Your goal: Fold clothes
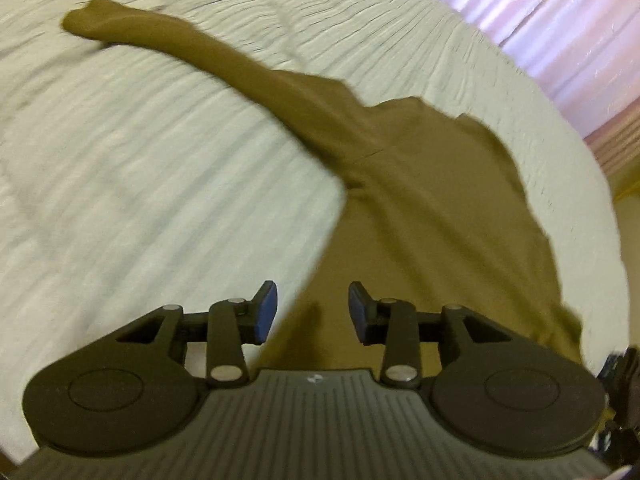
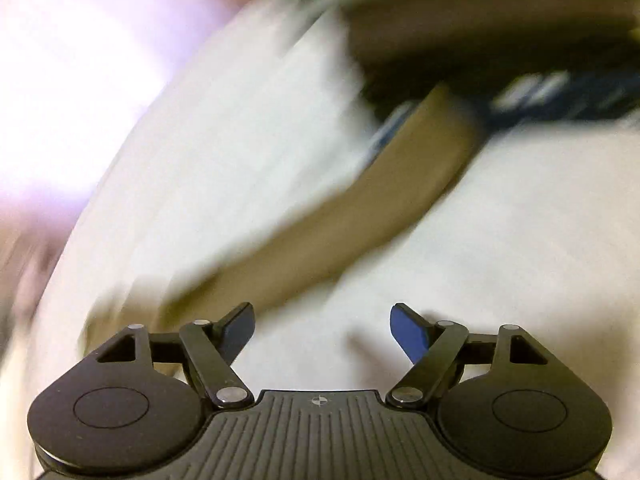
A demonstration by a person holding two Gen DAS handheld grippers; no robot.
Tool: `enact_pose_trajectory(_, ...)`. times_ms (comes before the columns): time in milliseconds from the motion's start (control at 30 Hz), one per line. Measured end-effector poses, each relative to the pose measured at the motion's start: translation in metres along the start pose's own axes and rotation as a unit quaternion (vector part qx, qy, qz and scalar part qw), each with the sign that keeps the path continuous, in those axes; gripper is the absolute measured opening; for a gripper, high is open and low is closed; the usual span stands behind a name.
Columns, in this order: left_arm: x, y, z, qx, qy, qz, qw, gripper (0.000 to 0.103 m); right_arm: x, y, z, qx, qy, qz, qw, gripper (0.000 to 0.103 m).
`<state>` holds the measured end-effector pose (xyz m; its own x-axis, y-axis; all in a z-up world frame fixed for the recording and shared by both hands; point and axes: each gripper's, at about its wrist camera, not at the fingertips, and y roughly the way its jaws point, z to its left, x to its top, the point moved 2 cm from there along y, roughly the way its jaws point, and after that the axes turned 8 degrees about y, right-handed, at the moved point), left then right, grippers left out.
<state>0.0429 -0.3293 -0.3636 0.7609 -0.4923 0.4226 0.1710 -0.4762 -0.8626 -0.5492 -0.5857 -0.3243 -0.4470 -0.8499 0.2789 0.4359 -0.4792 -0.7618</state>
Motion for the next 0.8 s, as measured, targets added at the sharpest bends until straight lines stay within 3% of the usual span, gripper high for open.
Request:
enact_pose_trajectory(33,-0.004,-0.004,0.01,0.0,0.004,0.007,1.0,0.034,-0.024,0.006,0.007,0.021,-0.023,0.048,0.998,0.078)
enact_pose_trajectory(100,-0.015,-0.009,0.029,-0.012,0.007,0.024,0.9996,0.037,-0.066,0.008,0.01,0.029,-0.032,0.086,0.995,0.078)
enact_pose_trajectory(300,-0.048,-0.005,0.061,-0.093,0.001,0.08,0.9925,0.045,-0.189,0.015,0.019,0.053,-0.058,0.197,0.977,0.078)
enact_pose_trajectory(433,-0.06,0.0,0.069,-0.139,0.014,0.091,0.986,0.042,-0.203,0.027,0.029,0.047,-0.052,0.188,0.98,0.078)
enact_pose_trajectory(467,-0.063,0.001,0.071,-0.151,0.018,0.094,0.9839,0.032,-0.204,0.033,0.035,0.045,-0.057,0.191,0.979,0.07)
enact_pose_trajectory(500,-0.066,0.002,0.073,-0.162,0.021,0.097,0.9818,0.003,-0.2,0.033,0.04,0.038,-0.069,0.198,0.977,0.043)
enact_pose_trajectory(567,-0.072,0.005,0.077,-0.185,0.027,0.103,0.977,0.001,-0.195,0.038,0.039,0.013,-0.086,0.214,0.973,0.004)
enact_pose_trajectory(700,-0.068,-0.032,0.081,-0.236,0.052,0.062,0.9684,0.001,-0.194,0.019,0.059,0.0,-0.106,0.174,0.979,0.003)
enact_pose_trajectory(800,-0.078,-0.043,0.089,-0.231,0.069,0.075,0.9677,0.001,-0.193,0.005,0.057,-0.013,-0.095,0.167,0.981,0.003)
